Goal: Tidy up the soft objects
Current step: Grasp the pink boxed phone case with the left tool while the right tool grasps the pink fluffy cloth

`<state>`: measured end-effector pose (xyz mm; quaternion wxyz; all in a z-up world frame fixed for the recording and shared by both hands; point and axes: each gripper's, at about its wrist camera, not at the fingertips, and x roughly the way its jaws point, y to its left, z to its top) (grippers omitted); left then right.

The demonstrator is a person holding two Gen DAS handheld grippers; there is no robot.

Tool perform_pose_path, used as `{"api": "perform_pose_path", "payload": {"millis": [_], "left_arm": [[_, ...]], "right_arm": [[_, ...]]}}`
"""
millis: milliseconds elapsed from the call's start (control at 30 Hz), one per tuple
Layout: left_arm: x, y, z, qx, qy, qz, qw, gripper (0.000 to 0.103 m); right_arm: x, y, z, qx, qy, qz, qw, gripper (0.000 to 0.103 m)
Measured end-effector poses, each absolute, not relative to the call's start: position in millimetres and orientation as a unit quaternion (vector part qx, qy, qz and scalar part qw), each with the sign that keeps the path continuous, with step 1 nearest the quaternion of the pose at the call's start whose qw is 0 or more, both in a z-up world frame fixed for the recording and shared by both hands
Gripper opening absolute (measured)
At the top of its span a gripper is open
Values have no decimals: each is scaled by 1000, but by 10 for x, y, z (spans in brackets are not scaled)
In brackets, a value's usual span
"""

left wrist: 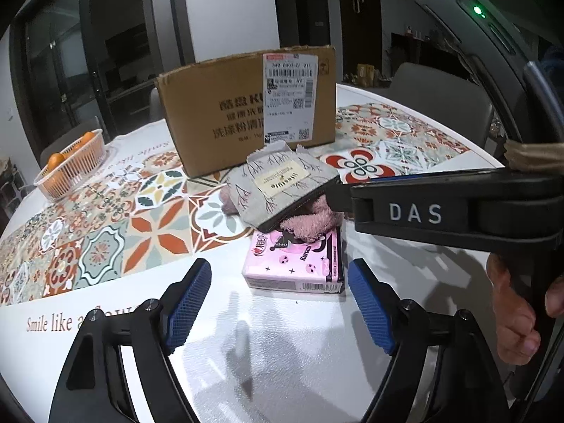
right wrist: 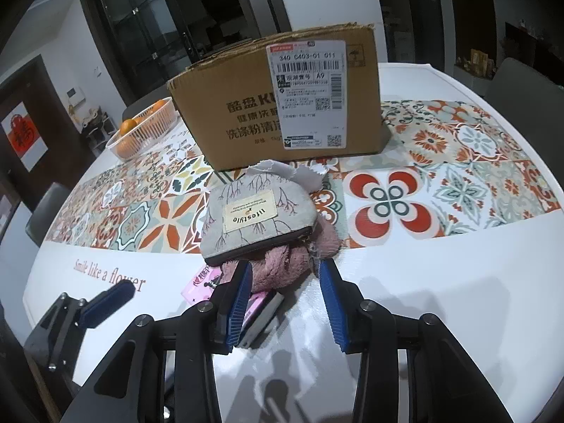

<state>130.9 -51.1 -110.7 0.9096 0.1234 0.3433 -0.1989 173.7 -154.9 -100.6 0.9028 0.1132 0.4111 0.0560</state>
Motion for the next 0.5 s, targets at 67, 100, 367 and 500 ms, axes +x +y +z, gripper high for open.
{"api": "perform_pose_path", "payload": {"millis": [67,100,367,500], "left_arm": [[1334,-526,-1142,127,346,-200,908,80],[1348,-533,-1156,129,348,-201,907,80],[1433,-587,-1258,131,362,-210,899,80],[1462,-606,-1297,130,367,-211,897,80]], "right_arm": [[1769,-1538,-1037,115,414,58,901,40],[1786,-1536,-1052,116,416,58,900,38],[1902,-1529,-1171,132,432,69,889,30],[1938,-1525,-1204,137,436,73,886,27]]}}
